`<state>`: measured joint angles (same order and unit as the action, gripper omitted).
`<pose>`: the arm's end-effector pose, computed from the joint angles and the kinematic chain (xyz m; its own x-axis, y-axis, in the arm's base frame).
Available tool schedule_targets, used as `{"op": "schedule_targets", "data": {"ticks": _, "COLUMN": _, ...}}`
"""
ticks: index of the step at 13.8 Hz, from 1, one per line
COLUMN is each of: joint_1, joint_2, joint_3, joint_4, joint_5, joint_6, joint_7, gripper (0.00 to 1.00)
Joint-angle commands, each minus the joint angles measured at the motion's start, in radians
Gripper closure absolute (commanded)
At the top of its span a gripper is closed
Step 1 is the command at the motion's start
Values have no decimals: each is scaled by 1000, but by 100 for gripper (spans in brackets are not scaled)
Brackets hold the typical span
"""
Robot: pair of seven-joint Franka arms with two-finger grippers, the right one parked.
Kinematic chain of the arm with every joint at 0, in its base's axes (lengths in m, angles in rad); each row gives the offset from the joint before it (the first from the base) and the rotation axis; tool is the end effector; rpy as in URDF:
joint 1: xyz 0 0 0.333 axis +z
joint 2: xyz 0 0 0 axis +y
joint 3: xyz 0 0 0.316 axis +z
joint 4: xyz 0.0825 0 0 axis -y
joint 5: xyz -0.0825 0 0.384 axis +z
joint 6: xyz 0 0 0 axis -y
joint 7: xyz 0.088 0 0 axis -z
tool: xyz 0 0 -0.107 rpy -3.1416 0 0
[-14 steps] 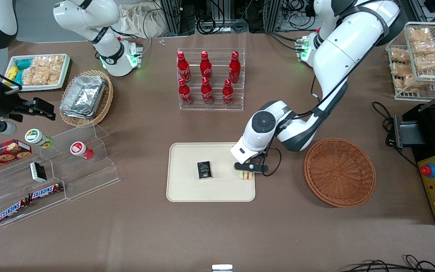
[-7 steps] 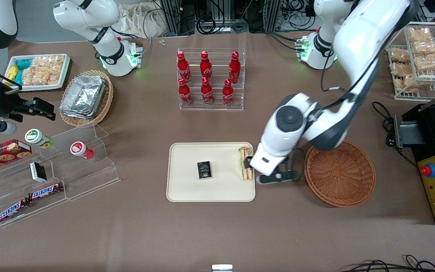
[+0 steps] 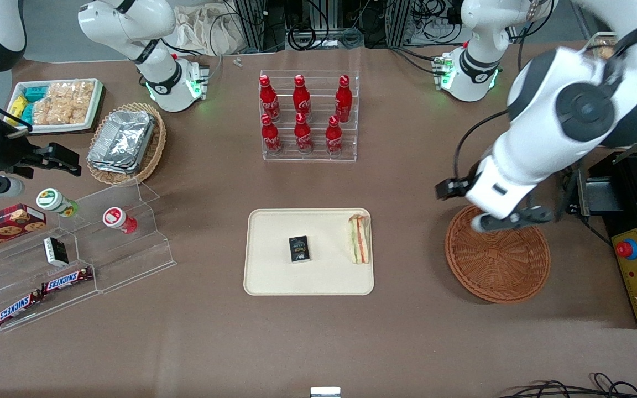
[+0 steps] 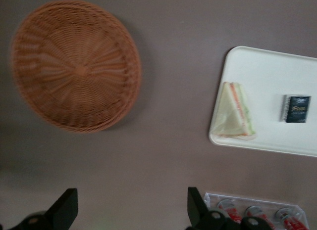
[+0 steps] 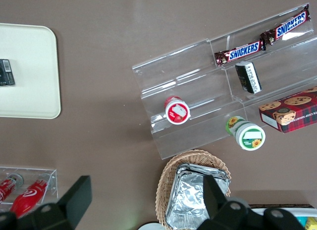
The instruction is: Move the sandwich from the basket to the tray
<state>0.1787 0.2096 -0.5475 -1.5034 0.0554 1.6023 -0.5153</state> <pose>0.5793 -0.1856 0.5526 0.9846 0.1464 -0.0960 0.1477 -0.9890 0.0071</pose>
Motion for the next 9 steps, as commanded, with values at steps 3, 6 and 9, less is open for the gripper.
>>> {"op": "schedule_targets", "data": {"ticks": 3, "joint_1": -165, "joint_2": -176, "joint_3": 312, "joint_4": -29, "joint_5": -78, "joint_6": -157, "joint_7": 151, "gripper": 1}}
{"op": "schedule_targets", "data": {"ticks": 6, "joint_1": -228, "joint_2": -251, "joint_3": 417, "joint_4": -78, "joint_5": -110, "joint_6": -162, "joint_7": 216, "gripper": 1}}
{"op": "schedule_targets", "data": {"ticks": 9, "joint_1": -254, "joint_2": -239, "joint_3": 449, "joint_4": -52, "joint_5": -111, "joint_6": -168, "joint_7": 219, "gripper": 1}}
